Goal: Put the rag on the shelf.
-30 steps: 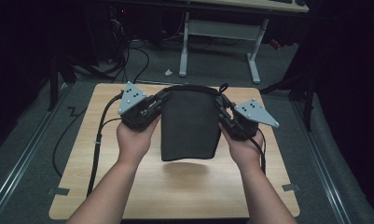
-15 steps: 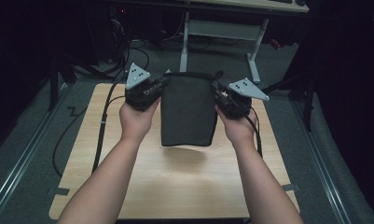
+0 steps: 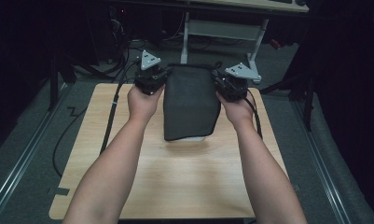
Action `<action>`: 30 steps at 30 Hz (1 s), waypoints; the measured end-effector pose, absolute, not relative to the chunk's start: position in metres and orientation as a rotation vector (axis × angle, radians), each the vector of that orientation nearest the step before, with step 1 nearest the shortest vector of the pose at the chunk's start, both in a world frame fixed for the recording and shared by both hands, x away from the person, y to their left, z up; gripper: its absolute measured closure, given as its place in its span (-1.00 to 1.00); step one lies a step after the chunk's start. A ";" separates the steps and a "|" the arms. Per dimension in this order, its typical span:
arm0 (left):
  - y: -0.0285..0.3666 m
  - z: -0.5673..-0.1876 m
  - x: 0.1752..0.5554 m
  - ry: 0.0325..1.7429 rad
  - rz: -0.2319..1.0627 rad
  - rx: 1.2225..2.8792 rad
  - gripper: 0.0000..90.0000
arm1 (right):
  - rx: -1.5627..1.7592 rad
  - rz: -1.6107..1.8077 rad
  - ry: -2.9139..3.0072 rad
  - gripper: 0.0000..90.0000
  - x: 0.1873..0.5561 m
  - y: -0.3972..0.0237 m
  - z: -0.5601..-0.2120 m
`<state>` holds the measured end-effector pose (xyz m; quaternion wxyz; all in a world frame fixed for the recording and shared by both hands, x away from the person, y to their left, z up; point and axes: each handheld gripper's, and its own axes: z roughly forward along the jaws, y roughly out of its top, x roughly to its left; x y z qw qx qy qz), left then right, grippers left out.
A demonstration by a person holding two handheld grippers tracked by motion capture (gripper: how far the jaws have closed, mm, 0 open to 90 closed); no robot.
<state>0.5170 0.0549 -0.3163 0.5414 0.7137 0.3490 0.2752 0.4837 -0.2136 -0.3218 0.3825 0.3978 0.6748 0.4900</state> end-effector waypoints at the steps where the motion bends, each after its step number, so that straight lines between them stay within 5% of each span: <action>1: 0.055 -0.319 0.520 0.832 0.652 1.705 0.88 | 1.019 1.242 1.741 0.73 0.490 -0.214 -0.326; 13: 0.071 -0.383 0.536 0.926 0.501 1.788 0.89 | 1.119 1.278 1.916 0.73 0.511 -0.217 -0.375; 30: 0.068 -0.415 0.531 0.961 0.394 1.833 0.89 | 1.280 1.280 1.968 0.74 0.508 -0.227 -0.406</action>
